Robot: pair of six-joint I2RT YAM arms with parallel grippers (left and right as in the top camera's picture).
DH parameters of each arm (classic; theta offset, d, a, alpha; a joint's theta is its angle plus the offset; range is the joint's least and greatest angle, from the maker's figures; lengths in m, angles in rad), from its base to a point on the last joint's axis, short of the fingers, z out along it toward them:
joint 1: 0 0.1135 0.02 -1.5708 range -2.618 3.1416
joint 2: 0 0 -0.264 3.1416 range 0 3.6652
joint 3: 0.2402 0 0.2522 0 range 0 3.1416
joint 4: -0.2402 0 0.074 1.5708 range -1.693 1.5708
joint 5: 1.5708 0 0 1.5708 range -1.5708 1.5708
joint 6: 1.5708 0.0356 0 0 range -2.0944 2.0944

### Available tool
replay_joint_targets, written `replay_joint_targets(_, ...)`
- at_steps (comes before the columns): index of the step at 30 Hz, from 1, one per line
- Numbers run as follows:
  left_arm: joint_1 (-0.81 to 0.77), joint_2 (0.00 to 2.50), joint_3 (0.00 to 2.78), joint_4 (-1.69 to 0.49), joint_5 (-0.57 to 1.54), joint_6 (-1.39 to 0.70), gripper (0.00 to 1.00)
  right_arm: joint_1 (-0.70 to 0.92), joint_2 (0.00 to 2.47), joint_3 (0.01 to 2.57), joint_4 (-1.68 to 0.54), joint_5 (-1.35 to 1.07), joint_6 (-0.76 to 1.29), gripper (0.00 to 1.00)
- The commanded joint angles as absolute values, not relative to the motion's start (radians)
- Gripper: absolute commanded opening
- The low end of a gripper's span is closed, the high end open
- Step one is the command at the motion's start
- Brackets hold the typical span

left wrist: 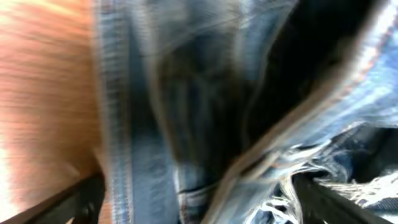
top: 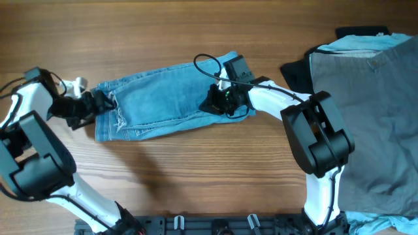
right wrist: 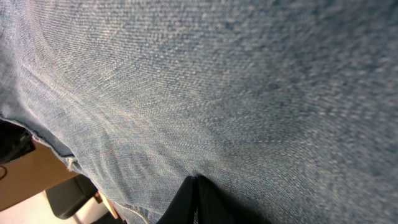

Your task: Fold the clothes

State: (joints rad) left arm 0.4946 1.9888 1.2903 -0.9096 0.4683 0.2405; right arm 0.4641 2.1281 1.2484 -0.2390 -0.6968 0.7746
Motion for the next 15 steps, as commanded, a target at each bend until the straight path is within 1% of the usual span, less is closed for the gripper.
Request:
replay_joint_targets(1,0.473,2.082,1.277,-0.889,0.531,0.390,0.91,0.475,2.185,1.242,-0.247,-0.690,0.788,0.04)
replay_joint_targets(3,0.474,2.105,1.277,-0.886,0.531,0.390,0.84,0.475,2.185,1.242,-0.247,-0.690,0.787,0.04)
replay_joint_targets(4,0.474,2.116,1.277,-0.884,0.532,0.389,0.70,0.475,2.185,1.242,-0.247,-0.690,0.787,0.04)
replay_joint_targets(5,0.473,2.117,1.277,-0.882,0.554,0.389,0.51,0.475,2.185,1.242,-0.247,-0.690,0.788,0.04)
replay_joint_targets(6,0.473,2.117,1.277,-0.888,0.587,0.389,0.19,0.475,2.185,1.242,-0.248,-0.690,0.787,0.04)
replay_joint_targets(7,0.473,2.114,1.277,-0.901,0.603,0.383,0.04,0.475,2.185,1.242,-0.250,-0.690,0.787,0.04)
replay_joint_targets(10,0.498,2.097,1.328,-1.017,0.604,0.293,0.04,0.475,2.185,1.242,-0.251,-0.706,0.785,0.04)
replay_joint_targets(13,0.505,2.036,1.493,-1.218,0.631,0.280,0.04,0.475,2.184,1.242,-0.251,-0.710,0.785,0.04)
replay_joint_targets(15,0.471,1.975,1.589,-1.309,0.640,0.275,0.04,0.475,2.184,1.242,-0.251,-0.712,0.785,0.04)
